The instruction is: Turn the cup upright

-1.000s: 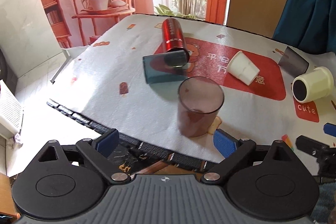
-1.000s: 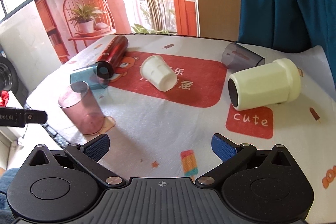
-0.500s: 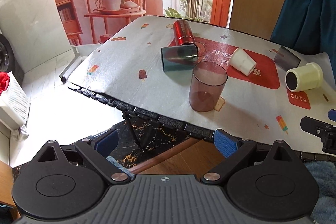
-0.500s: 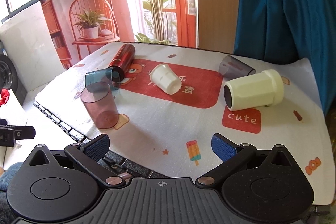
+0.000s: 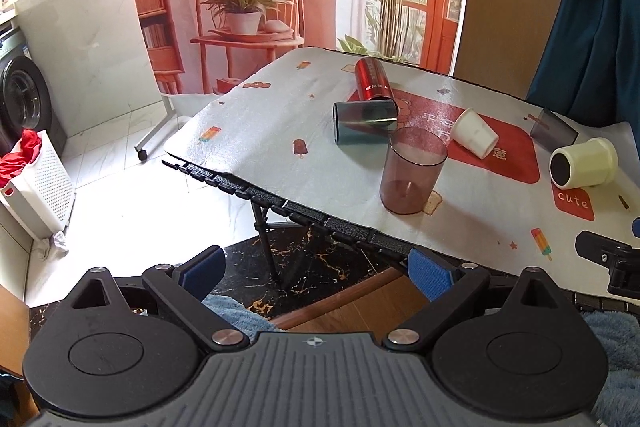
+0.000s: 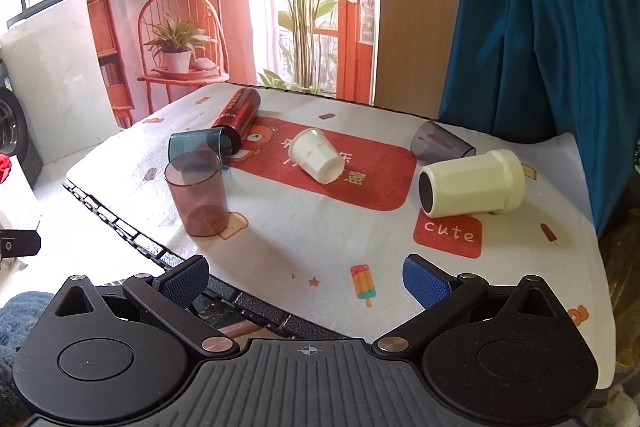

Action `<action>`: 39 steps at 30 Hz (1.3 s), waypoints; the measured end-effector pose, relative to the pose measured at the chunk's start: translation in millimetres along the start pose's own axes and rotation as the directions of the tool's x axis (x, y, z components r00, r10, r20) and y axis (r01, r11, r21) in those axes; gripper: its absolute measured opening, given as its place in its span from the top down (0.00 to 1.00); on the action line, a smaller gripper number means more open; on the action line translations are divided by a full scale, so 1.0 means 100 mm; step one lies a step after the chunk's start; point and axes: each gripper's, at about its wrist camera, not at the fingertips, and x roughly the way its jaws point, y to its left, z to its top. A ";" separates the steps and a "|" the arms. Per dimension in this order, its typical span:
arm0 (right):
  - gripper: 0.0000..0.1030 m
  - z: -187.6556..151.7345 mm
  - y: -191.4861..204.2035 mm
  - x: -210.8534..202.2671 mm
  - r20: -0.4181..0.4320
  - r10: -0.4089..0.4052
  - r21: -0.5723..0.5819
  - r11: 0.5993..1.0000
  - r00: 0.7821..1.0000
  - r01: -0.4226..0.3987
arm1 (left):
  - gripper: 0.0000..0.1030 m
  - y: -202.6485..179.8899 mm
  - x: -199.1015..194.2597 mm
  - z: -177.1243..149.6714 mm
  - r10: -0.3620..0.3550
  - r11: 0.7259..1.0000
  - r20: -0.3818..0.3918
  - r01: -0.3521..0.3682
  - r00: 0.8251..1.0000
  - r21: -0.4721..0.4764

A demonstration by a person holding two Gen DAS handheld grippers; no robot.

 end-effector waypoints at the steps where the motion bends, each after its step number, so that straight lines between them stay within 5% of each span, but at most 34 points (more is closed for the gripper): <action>1: 0.00 0.00 -0.01 0.01 -0.002 0.003 0.003 1.000 1.000 -0.003 | 0.04 0.00 0.00 0.00 0.006 1.000 0.001 -0.006 1.000 0.002; 39: 0.00 -0.02 -0.09 0.14 -0.018 -0.004 0.015 1.000 1.000 0.004 | 0.03 0.02 0.05 -0.04 0.032 0.999 -0.024 -0.032 0.999 -0.007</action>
